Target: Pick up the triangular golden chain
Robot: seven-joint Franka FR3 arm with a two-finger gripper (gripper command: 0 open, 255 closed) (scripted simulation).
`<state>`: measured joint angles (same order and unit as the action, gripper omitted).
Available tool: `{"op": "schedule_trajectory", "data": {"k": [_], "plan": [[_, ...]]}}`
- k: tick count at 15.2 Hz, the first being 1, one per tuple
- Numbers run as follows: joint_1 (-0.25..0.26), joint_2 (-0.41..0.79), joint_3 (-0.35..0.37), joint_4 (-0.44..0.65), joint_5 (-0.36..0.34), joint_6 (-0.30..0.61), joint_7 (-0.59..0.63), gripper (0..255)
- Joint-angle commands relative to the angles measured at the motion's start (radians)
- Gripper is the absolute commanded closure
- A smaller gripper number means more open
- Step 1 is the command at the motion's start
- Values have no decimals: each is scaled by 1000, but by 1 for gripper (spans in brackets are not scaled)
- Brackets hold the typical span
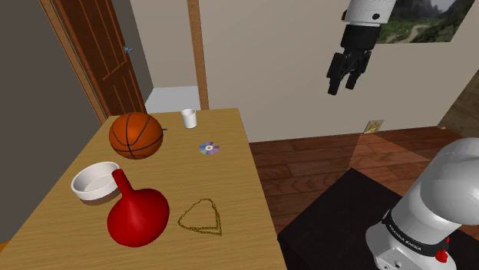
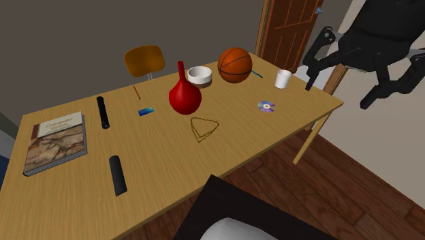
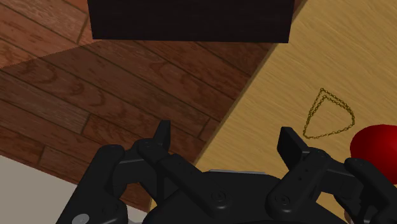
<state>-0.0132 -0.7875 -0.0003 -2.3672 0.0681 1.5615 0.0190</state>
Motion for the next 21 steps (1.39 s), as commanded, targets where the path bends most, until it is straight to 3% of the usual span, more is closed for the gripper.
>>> {"op": "schedule_trajectory", "data": {"k": [1,11,21], "plan": [[0,0,0,0,0,0,0,0],[54,171,176,-108,81,273,160,0],[80,481,349,-80,80,545,341,0]]}}
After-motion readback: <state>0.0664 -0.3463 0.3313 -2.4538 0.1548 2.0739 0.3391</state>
